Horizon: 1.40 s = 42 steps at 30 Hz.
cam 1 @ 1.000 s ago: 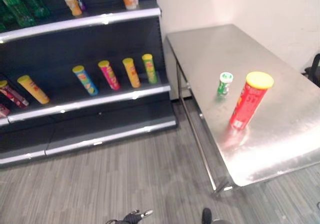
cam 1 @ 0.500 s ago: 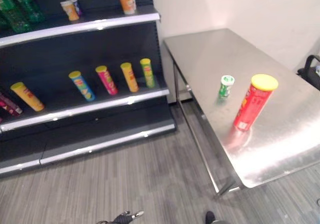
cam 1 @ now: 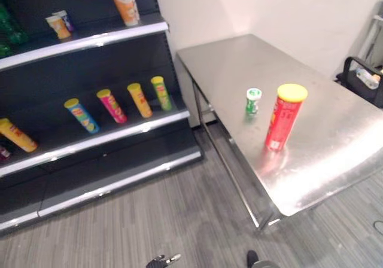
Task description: Put the goods on the table back onto the shelves and tidy them up.
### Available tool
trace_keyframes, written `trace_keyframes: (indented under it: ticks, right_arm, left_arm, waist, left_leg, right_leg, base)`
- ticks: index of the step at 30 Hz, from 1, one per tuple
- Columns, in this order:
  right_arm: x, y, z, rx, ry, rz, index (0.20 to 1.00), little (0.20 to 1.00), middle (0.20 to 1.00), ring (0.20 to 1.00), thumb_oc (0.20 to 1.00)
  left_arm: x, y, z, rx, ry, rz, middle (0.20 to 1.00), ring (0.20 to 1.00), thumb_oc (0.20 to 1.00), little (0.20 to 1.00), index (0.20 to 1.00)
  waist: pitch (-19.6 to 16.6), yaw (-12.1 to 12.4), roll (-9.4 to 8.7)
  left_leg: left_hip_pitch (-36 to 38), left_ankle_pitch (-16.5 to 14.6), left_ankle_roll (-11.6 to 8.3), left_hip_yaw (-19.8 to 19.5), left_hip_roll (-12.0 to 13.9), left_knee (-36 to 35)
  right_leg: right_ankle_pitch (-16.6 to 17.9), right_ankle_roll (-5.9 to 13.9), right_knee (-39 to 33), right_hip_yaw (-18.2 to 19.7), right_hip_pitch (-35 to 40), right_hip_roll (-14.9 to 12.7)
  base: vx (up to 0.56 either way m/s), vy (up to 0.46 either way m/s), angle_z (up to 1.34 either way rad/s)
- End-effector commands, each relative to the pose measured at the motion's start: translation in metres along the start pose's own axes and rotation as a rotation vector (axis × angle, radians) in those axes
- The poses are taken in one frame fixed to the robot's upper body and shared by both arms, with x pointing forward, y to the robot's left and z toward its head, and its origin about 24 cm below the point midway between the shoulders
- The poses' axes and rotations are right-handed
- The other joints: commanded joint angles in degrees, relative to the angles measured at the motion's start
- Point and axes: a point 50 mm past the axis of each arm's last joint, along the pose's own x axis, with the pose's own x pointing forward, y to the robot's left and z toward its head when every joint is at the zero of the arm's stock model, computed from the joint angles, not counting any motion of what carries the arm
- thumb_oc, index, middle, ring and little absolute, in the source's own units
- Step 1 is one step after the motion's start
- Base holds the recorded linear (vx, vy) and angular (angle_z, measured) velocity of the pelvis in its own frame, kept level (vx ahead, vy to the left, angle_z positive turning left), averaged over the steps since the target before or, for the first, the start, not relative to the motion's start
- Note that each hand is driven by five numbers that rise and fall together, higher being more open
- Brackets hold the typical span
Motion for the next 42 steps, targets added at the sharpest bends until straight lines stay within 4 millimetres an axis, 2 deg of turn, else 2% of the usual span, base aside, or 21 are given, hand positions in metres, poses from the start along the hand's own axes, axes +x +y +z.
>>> trace_keyframes:
  ticks: [1, 2, 5, 10, 17, 31, 42]
  right_arm:
    - [0.018, 0.003, 0.038, 0.059, -0.169, 0.097, 1.000, 1.000, 1.000, 1.000, 1.000]
    - [0.018, 0.004, 0.038, 0.060, -0.170, 0.098, 1.000, 1.000, 1.000, 1.000, 1.000]
    - [0.024, 0.022, 0.069, 0.100, -0.289, 0.227, 1.000, 1.000, 1.000, 1.000, 1.000]
    - [0.026, 0.042, 0.099, 0.090, -0.400, 0.371, 1.000, 1.000, 1.000, 1.000, 1.000]
    - [0.025, 0.055, 0.127, 0.037, -0.507, 0.540, 1.000, 1.000, 1.000, 1.000, 1.000]
    - [0.027, 0.084, 0.138, -0.114, -0.526, 0.744, 1.000, 1.000, 1.000, 1.000, 1.000]
    - [0.041, 0.107, 0.125, -0.243, -0.438, 0.785, 1.000, 1.000, 1.000, 1.000, 1.000]
  left_arm:
    - [0.000, 0.018, 0.011, 0.054, -0.021, 0.023, 1.000, 1.000, 1.000, 1.000, 1.000]
    - [0.000, 0.018, 0.011, 0.052, -0.020, 0.023, 1.000, 1.000, 1.000, 1.000, 1.000]
    - [-0.001, 0.016, 0.002, 0.065, 0.005, 0.008, 1.000, 1.000, 1.000, 1.000, 1.000]
    - [-0.002, 0.018, -0.003, 0.064, 0.018, 0.011, 1.000, 1.000, 1.000, 1.000, 1.000]
    - [-0.002, 0.015, -0.005, 0.063, 0.013, -0.005, 1.000, 1.000, 1.000, 1.000, 1.000]
    - [-0.002, 0.009, -0.007, 0.081, 0.015, -0.027, 1.000, 1.000, 1.000, 1.000, 1.000]
    - [-0.002, 0.012, -0.004, 0.084, 0.007, -0.010, 1.000, 1.000, 1.000, 1.000, 1.000]
  waist:
    - [-0.8, 2.3, -4.26]
    - [-0.8, 2.2, -4.25]
    - [-0.9, 3.4, -4.34]
    - [-0.8, 4.5, -4.35]
    - [-0.8, 5.0, -4.30]
    - [-0.9, 5.6, -4.70]
    - [-1.0, 6.5, -5.37]
  left_leg:
    - [-2.4, 1.5, -1.10, 3.1, -1.4, 1.5]
    - [-2.4, 1.5, -1.11, 3.1, -1.4, 1.5]
    - [-2.1, 1.6, -1.32, 2.9, -1.3, 1.4]
    - [-1.9, 1.8, -1.48, 2.7, -1.3, 1.4]
    - [-2.1, 2.2, -1.76, 2.1, -1.4, 1.1]
    - [-2.1, 2.6, -2.17, 1.5, -1.2, 0.7]
    - [-2.2, 2.9, -2.34, 0.6, -1.1, 0.7]
  right_leg:
    - [-8.1, 2.49, 1.9, -1.6, 4.8, 0.2]
    - [-8.2, 2.49, 1.9, -1.6, 4.8, 0.2]
    - [-8.3, 2.37, 1.8, -2.2, 5.5, 0.3]
    - [-8.3, 2.30, 1.7, -3.1, 5.9, 0.2]
    - [-8.3, 2.27, 1.6, -3.8, 6.0, 0.2]
    - [-8.1, 2.16, 1.3, -4.3, 6.2, 0.2]
    - [-8.3, 1.98, 1.1, -5.0, 6.7, 0.4]
  base:
    - [0.02, -0.020, 0.03]
    - [0.00, 0.000, 0.00]
    - [0.02, -0.027, 0.09]
    - [0.01, -0.021, 0.10]
    - [0.00, -0.004, 0.01]
    - [0.00, -0.006, 0.02]
    - [0.00, -0.005, 0.02]
